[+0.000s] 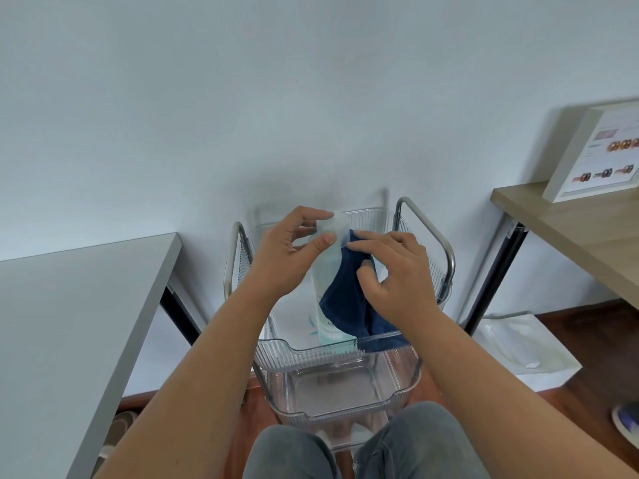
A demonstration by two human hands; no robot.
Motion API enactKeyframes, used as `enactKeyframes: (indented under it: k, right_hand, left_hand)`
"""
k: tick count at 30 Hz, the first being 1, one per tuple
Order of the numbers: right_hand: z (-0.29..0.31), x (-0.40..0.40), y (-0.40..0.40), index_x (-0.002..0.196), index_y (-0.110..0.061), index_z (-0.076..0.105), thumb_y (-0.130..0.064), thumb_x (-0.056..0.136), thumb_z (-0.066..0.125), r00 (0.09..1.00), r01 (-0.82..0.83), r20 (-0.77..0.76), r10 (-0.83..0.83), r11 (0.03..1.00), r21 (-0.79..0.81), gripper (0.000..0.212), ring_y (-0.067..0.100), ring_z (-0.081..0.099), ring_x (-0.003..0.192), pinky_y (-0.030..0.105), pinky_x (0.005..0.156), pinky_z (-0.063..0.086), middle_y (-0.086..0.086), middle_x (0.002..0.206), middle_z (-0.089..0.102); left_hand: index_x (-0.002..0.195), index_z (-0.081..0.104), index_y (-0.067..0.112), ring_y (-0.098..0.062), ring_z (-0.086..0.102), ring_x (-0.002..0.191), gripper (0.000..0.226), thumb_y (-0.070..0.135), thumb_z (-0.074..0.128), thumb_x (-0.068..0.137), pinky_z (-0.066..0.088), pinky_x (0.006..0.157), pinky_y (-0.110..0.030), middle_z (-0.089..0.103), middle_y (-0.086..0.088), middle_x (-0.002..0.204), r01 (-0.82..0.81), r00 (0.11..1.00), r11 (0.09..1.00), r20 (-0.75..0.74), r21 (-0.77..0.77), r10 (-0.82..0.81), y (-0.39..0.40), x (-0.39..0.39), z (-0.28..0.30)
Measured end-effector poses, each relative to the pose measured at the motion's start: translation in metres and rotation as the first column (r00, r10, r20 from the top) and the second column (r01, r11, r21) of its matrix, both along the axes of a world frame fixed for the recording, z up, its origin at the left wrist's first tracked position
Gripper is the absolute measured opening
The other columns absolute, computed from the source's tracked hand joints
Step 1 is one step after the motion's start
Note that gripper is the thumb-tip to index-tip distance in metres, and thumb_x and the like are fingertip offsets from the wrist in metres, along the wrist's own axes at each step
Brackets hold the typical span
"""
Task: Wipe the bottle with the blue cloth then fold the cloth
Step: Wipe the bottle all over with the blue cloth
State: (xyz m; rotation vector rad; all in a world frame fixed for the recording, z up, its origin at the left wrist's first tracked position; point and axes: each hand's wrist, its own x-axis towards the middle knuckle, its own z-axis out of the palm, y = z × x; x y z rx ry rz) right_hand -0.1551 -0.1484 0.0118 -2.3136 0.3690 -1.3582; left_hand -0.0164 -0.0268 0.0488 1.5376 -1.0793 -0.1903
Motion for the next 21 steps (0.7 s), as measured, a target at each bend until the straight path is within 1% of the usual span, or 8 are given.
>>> enactKeyframes:
  k: [3,5,6,10,13,16,18,21]
  right_hand:
    - [0.001,0.005,-0.009,0.096,-0.022,0.074,-0.013,0.077,0.052,0.998,-0.063,0.008,0.063,0.994,0.093,0.03,0.011,0.05,0.1,0.026,0.094,0.038,-0.018,0.109,0.068]
    - [0.004,0.008,-0.014,0.094,-0.025,0.074,-0.02,0.078,0.049,0.995,-0.101,0.002,0.102,0.977,0.185,0.03,0.006,0.048,0.098,0.012,0.092,0.032,-0.027,0.105,0.065]
    - [0.005,0.01,-0.015,0.093,-0.028,0.074,-0.023,0.079,0.048,0.993,-0.115,-0.006,0.119,0.965,0.234,0.03,0.006,0.048,0.098,0.01,0.091,0.032,-0.032,0.103,0.064]
    - [0.008,0.013,-0.018,0.089,-0.042,0.072,-0.034,0.084,0.056,0.974,-0.212,0.029,0.224,0.866,0.453,0.018,0.005,0.053,0.108,0.021,0.089,0.039,-0.031,0.101,0.068]
    - [0.005,0.011,-0.018,0.104,-0.045,0.07,-0.039,0.087,0.06,0.949,-0.271,0.017,0.314,0.789,0.551,0.02,0.007,0.056,0.114,0.03,0.094,0.043,-0.027,0.11,0.067]
    - [0.003,0.011,-0.019,0.114,-0.042,0.068,-0.029,0.094,0.059,0.901,-0.362,0.067,0.429,0.657,0.662,0.026,0.004,0.059,0.113,0.023,0.092,0.048,-0.02,0.115,0.068]
    - [0.004,0.011,-0.021,0.117,-0.038,0.067,-0.024,0.095,0.057,0.881,-0.39,0.086,0.465,0.61,0.69,0.027,-0.002,0.057,0.114,0.016,0.09,0.045,-0.02,0.119,0.067]
    - [0.004,0.013,-0.024,0.119,-0.037,0.066,-0.023,0.096,0.055,0.874,-0.384,0.061,0.482,0.608,0.695,0.029,-0.002,0.055,0.118,0.021,0.099,0.042,-0.019,0.122,0.065]
  left_hand:
    - [0.1,0.064,0.053,-0.005,0.064,0.105,0.024,0.034,0.072,0.087,0.048,0.077,-0.009,0.065,0.017,0.104,-0.012,1.0,1.0,-0.008,0.007,0.012,0.0,0.001,-0.001]
    - [0.1,0.064,0.053,-0.002,0.064,0.103,0.025,0.034,0.072,0.088,0.047,0.076,-0.008,0.066,0.019,0.101,-0.021,1.0,1.0,-0.011,0.01,0.021,-0.001,0.0,-0.001]
    - [0.1,0.064,0.053,-0.002,0.064,0.103,0.025,0.034,0.072,0.088,0.047,0.076,-0.008,0.066,0.02,0.101,-0.021,1.0,1.0,-0.012,0.012,0.021,-0.001,0.0,-0.001]
    - [0.105,0.063,0.051,-0.001,0.062,0.108,0.025,0.032,0.07,0.09,0.049,0.081,-0.013,0.065,0.021,0.106,-0.036,0.999,0.999,-0.015,0.026,0.036,0.002,-0.007,-0.001]
    - [0.121,0.053,0.053,0.002,0.053,0.116,0.037,0.034,0.066,0.092,0.046,0.091,-0.023,0.056,0.018,0.119,-0.134,0.988,0.989,0.086,0.068,0.128,0.004,-0.021,-0.01]
    - [0.133,0.034,0.06,0.019,0.04,0.116,0.055,0.049,0.064,0.089,0.036,0.086,-0.012,0.044,0.013,0.131,-0.212,0.969,0.971,0.152,0.113,0.194,0.002,-0.04,-0.02]
    - [0.136,0.027,0.062,0.011,0.046,0.115,0.062,0.051,0.065,0.088,0.039,0.083,-0.013,0.044,0.011,0.134,-0.213,0.974,0.97,0.107,0.114,0.201,0.0,-0.048,-0.023]
    - [0.134,0.029,0.062,-0.01,0.055,0.114,0.067,0.044,0.071,0.085,0.049,0.085,-0.024,0.05,0.009,0.131,-0.208,0.978,0.976,0.053,0.073,0.204,-0.005,-0.051,-0.024]
